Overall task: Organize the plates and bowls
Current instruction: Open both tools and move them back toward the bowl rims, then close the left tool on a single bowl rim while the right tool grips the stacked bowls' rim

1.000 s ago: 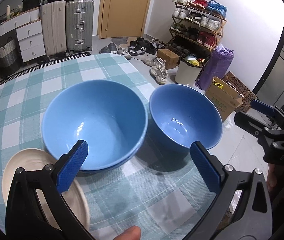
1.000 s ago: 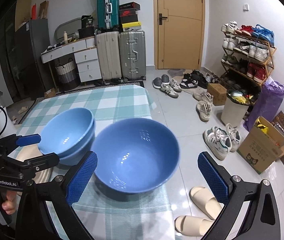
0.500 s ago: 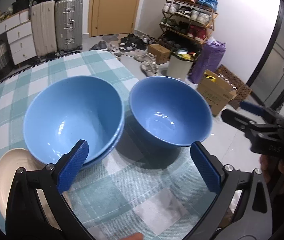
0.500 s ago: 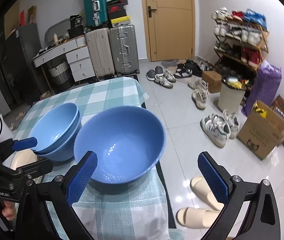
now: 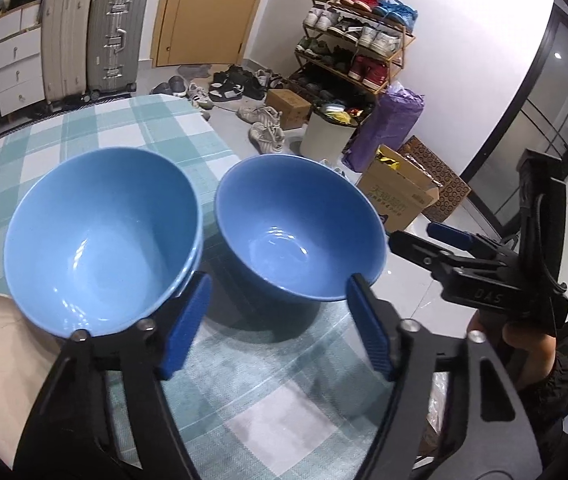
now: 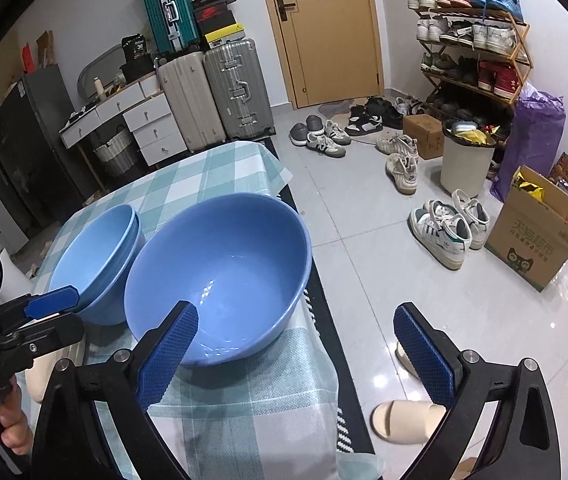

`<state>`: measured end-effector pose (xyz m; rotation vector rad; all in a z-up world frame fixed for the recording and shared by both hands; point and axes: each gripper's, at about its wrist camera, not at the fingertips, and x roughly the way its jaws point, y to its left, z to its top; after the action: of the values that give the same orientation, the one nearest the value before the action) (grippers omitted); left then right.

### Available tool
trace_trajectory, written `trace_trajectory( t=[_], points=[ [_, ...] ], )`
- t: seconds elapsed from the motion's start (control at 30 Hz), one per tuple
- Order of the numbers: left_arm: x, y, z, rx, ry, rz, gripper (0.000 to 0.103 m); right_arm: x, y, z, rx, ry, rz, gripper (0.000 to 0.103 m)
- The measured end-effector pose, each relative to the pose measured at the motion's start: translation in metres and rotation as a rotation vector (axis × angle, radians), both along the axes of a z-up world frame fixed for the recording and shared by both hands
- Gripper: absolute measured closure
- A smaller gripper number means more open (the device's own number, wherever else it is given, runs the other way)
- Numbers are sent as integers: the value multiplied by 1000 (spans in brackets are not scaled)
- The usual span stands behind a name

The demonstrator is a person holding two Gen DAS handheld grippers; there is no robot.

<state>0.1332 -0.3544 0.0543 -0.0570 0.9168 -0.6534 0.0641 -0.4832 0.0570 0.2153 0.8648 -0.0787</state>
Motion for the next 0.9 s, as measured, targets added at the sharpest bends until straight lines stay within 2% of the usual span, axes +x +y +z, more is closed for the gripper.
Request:
trace_trajectory(
  t=[0.03,0.1,0.4,0.53,0.8,0.9],
  points=[
    [1,-2,-1,-6,1,-5,48,1,0,-1,2,-2,2,4],
    [3,-4,-2,-18,9,-10,51,3,1,-2,6,1,7,8],
    [21,-20,-24,0,53,17,51,24,5,-23,6,52,41,33],
    [23,-30,-31,41,27,36,51,31,2,-30,11,65,32,38],
    [31,-39,-37,53,24,56,51,43,-9,-37,14,65,7,61],
    [32,-40,-39,60,20,63,51,46,-12,-38,17,59,6,65]
  ],
)
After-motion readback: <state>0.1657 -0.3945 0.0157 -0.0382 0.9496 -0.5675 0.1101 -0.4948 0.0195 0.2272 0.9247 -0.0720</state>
